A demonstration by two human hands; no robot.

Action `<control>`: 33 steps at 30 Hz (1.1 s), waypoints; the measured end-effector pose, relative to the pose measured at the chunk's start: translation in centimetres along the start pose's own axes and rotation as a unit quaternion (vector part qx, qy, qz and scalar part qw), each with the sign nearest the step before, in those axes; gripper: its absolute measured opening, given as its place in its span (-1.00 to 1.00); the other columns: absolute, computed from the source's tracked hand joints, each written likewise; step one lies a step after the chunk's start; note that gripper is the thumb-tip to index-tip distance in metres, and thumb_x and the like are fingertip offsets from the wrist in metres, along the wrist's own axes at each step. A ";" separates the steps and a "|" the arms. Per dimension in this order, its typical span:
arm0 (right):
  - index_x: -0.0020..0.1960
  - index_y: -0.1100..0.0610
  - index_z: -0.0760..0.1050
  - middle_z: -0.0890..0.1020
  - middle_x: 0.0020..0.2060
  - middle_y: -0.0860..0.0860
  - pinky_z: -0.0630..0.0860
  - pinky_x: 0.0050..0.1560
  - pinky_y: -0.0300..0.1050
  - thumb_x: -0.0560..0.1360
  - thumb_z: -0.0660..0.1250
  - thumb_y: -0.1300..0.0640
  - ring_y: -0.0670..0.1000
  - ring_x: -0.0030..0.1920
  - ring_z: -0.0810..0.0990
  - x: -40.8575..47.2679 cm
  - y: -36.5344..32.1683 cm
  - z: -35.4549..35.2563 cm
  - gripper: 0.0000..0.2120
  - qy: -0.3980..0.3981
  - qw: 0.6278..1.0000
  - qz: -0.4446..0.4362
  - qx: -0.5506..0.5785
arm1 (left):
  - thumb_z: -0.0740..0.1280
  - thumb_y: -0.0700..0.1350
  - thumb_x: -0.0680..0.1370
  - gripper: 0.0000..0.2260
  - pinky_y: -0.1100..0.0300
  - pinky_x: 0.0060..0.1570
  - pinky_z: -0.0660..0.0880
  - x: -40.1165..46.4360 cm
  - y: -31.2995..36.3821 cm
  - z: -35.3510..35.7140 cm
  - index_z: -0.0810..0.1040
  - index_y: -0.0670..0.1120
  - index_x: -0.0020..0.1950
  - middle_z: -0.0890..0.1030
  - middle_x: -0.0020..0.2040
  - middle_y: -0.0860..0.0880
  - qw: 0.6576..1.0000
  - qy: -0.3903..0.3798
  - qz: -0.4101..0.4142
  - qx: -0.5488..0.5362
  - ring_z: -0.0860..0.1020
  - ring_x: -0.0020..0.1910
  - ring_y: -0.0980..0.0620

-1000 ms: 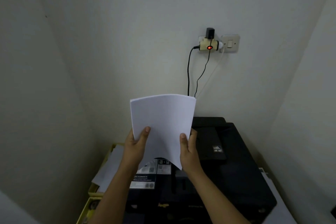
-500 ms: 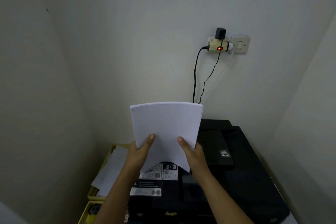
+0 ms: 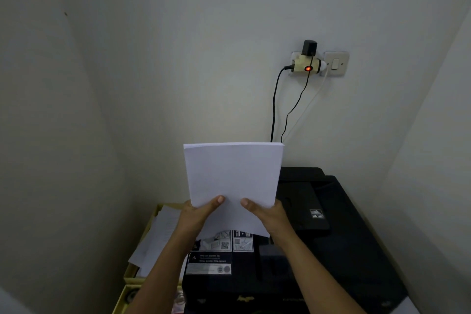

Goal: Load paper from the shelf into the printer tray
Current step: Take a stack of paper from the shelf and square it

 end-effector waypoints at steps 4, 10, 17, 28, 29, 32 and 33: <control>0.30 0.07 0.66 0.76 0.18 0.01 0.65 0.23 -0.01 0.43 0.65 0.12 0.02 0.21 0.72 -0.4 1.7 -0.5 -0.54 -0.004 1.000 0.019 -0.004 | 0.61 0.00 0.39 -0.70 0.20 -0.02 0.59 -0.5 -0.7 0.1 0.67 0.06 0.09 0.74 0.05 0.07 1.000 0.001 -0.008 -0.001 0.68 0.08 0.06; 0.25 0.09 0.67 0.78 0.11 0.01 0.68 0.13 -0.07 0.43 0.65 0.15 0.01 0.13 0.75 -0.3 1.3 -0.3 -0.59 0.003 1.000 0.022 -0.016 | 0.61 -0.04 0.41 -0.72 0.18 0.01 0.57 -0.8 0.0 0.1 0.61 0.07 0.05 0.68 -0.01 0.12 0.999 0.028 0.005 0.015 0.63 0.00 0.15; 0.17 0.09 0.70 0.79 0.07 0.02 0.71 0.06 -0.04 0.38 0.68 0.12 0.03 0.07 0.77 -0.4 1.8 -0.6 -0.61 0.022 0.998 0.042 -0.035 | 0.64 0.04 0.36 -0.59 0.11 0.10 0.59 -1.0 -0.2 0.2 0.66 -0.03 0.14 0.72 0.01 0.07 0.998 0.060 0.006 0.012 0.66 0.02 0.08; 0.30 -0.02 0.63 0.78 0.10 -0.05 0.69 0.13 -0.02 0.55 0.49 -0.16 -0.03 0.10 0.76 -1.8 -1.1 -1.5 -0.62 0.011 0.999 0.036 -0.033 | 0.59 0.04 0.42 -0.59 0.17 0.06 0.50 -1.9 2.3 1.4 0.58 -0.03 0.19 0.64 -0.07 0.16 0.999 0.027 0.013 0.027 0.61 -0.05 0.13; 0.31 -0.02 0.62 0.77 0.11 -0.06 0.69 0.12 -0.04 0.56 0.48 -0.15 -0.04 0.10 0.76 -1.9 -1.5 -1.7 -0.62 0.017 0.999 0.032 -0.033 | 0.59 0.07 0.41 -0.56 0.15 0.09 0.50 -1.9 2.5 1.6 0.58 -0.04 0.21 0.64 -0.04 0.12 0.999 0.022 0.007 0.033 0.61 -0.01 0.04; 0.31 -0.04 0.62 0.78 0.09 -0.08 0.69 0.05 -0.10 0.56 0.48 -0.14 -0.08 0.06 0.76 -2.6 -2.3 -2.6 -0.63 0.032 0.999 0.028 -0.035 | 0.55 0.13 0.44 -0.50 0.07 0.19 0.49 -2.3 3.1 2.6 0.54 -0.07 0.26 0.63 0.13 -0.01 0.998 0.005 -0.015 0.053 0.57 0.10 -0.07; 0.30 -0.05 0.63 0.78 0.09 -0.09 0.68 0.03 -0.11 0.56 0.48 -0.15 -0.09 0.05 0.76 -2.9 -2.5 -2.9 -0.64 0.034 0.998 0.029 -0.034 | 0.51 0.17 0.46 -0.48 0.05 0.22 0.48 -2.5 3.3 2.8 0.51 -0.07 0.29 0.61 0.21 -0.04 0.997 0.000 -0.021 0.074 0.56 0.14 -0.09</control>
Point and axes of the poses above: each hand's wrist, its own x-axis towards the middle knuckle, its own z-axis out of the palm, y = z × x, the point moved 5 cm from there along x, towards the middle knuckle
